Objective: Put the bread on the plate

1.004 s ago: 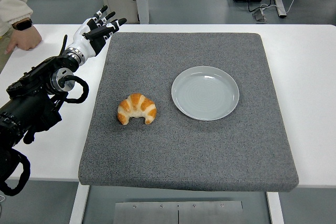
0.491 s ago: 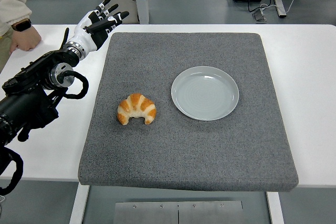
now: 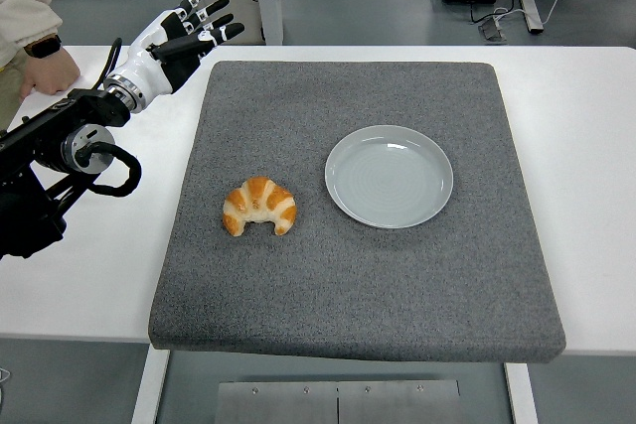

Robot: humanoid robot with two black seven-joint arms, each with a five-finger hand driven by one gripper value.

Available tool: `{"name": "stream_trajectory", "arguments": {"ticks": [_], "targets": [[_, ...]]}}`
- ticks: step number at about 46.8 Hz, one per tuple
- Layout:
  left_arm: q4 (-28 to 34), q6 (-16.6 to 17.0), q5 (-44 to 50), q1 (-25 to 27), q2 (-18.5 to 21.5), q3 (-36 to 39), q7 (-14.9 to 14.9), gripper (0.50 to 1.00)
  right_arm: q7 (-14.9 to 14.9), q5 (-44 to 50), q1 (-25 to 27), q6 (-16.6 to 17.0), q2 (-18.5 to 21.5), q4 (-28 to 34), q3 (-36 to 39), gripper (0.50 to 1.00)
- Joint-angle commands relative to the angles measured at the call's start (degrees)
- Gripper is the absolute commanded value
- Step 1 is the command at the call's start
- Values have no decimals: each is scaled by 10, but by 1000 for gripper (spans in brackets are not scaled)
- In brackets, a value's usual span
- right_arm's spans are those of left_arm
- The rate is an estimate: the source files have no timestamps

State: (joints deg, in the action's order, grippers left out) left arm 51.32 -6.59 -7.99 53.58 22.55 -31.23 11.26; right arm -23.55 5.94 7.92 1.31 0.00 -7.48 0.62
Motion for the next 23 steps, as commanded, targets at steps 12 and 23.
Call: {"name": "stream_trajectory", "arguments": {"ticks": [12,23], "targets": [[54,56,-119,-12,19,-1,-1,972,0,-1,0,0,0,0,0,1000],[147,62,-163,-14,59,1,-4,972,0,-1,0,0,0,0,0,1000]]}}
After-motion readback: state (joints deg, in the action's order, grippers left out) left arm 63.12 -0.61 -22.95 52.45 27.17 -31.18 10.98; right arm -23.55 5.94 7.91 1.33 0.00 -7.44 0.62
